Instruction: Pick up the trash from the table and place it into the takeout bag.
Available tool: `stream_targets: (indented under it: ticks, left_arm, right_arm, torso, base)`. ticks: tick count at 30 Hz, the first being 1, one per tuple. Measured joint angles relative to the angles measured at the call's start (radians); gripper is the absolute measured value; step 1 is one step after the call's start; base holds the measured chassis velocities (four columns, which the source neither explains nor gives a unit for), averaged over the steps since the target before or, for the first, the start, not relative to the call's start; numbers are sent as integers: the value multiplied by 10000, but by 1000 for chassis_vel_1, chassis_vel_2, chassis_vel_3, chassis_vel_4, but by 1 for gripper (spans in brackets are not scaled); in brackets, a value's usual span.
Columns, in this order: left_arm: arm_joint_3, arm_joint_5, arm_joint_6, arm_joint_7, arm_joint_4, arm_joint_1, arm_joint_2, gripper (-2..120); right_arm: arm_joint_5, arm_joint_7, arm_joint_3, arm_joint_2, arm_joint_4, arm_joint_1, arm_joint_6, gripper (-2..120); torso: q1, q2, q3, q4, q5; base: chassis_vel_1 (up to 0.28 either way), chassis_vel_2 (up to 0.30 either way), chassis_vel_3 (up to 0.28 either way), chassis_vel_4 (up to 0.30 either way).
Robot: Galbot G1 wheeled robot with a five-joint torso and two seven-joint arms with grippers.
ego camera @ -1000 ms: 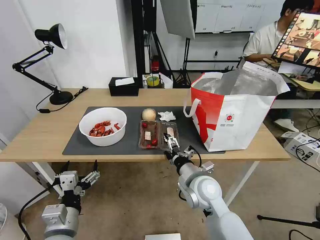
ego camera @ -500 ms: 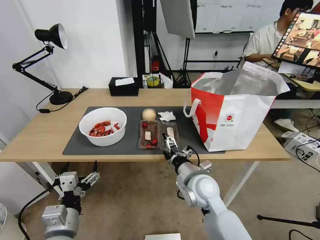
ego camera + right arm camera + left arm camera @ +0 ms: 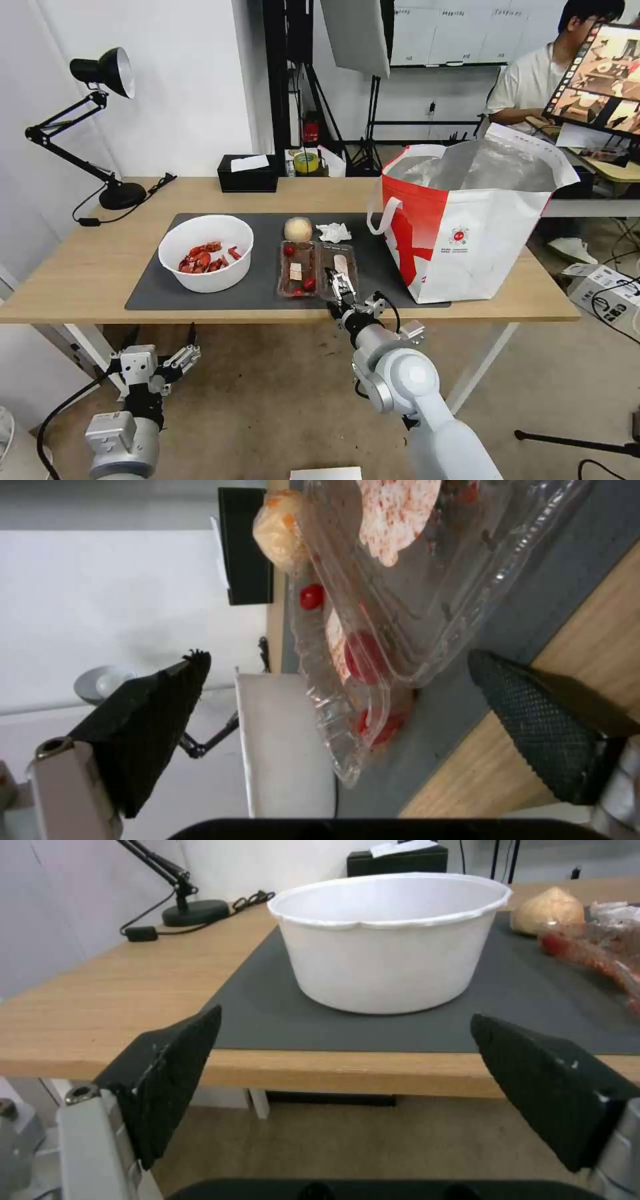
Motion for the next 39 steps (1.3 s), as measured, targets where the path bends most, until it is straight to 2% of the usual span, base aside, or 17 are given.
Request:
stream_targets:
  ticks: [39]
  left_arm:
    - [23, 48, -32, -20, 9, 64, -137, 100]
  right_arm:
    - [-342, 242, 45, 183, -246, 280, -25, 100]
  torso:
    - [-1, 1, 4, 1, 1]
  base:
    - [0, 0, 0, 0]
